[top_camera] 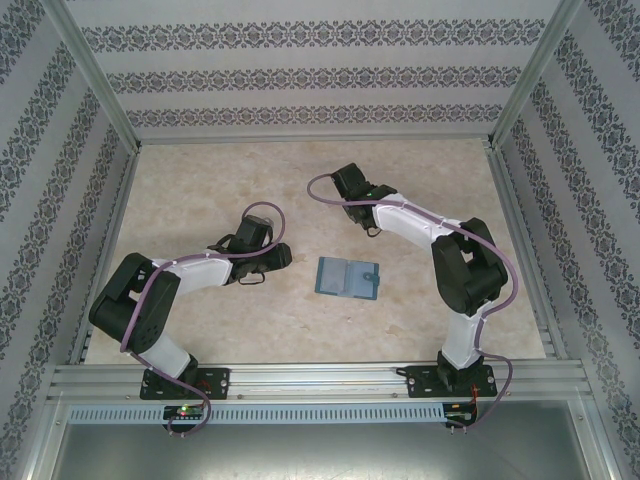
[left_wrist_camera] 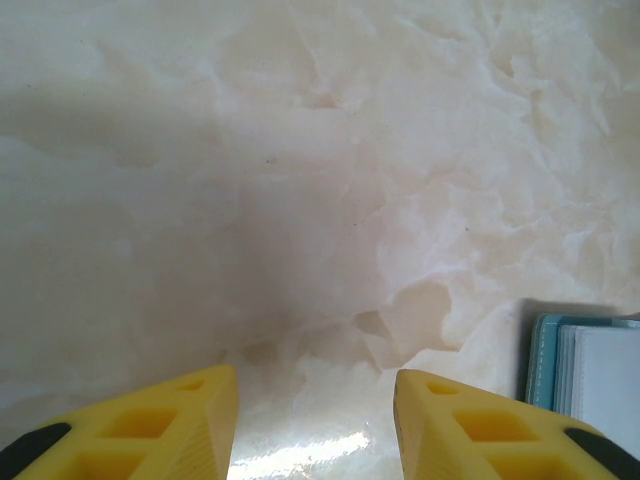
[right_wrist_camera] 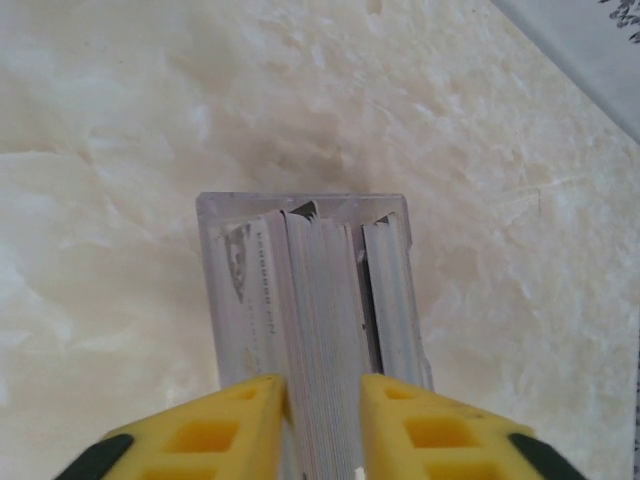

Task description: Put the credit cards into the card holder

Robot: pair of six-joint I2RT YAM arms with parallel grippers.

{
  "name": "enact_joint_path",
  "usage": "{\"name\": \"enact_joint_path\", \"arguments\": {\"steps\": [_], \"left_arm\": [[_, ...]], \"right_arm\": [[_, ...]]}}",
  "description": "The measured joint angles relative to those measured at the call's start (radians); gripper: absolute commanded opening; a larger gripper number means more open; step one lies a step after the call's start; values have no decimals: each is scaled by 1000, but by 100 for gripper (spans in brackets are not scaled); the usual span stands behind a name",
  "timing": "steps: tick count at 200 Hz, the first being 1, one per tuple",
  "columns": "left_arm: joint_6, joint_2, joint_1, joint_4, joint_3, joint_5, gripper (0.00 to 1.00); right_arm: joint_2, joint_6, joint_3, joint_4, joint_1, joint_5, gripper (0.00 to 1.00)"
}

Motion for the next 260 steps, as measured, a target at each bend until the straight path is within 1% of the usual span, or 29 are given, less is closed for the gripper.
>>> {"name": "enact_joint_path", "arguments": {"steps": [47, 74, 98, 141, 177, 203, 220, 260], "left_arm": [[0, 0, 0, 0, 0, 0, 45], [0, 0, 0, 0, 0, 0, 45], [0, 0, 0, 0, 0, 1, 45], [0, 5, 0, 0, 0, 8, 44], [0, 12, 0, -1, 0, 8, 44], [0, 12, 0, -2, 0, 8, 44], [5, 12, 0, -3, 0, 7, 44], [39, -9, -7, -5, 0, 4, 45]], "right_arm": [[0, -11, 0, -1, 0, -10, 6], [0, -8, 5, -15, 0, -27, 1], [-5, 13, 5, -27, 0, -92, 0], [-77, 86, 3, -53, -46, -280, 0], [-147, 121, -3, -53, -64, -357, 0], [-215, 151, -38, -53, -64, -423, 0], [-291, 186, -89, -47, -64, -478, 0], [-558, 352, -359, 43, -94, -690, 0]]}}
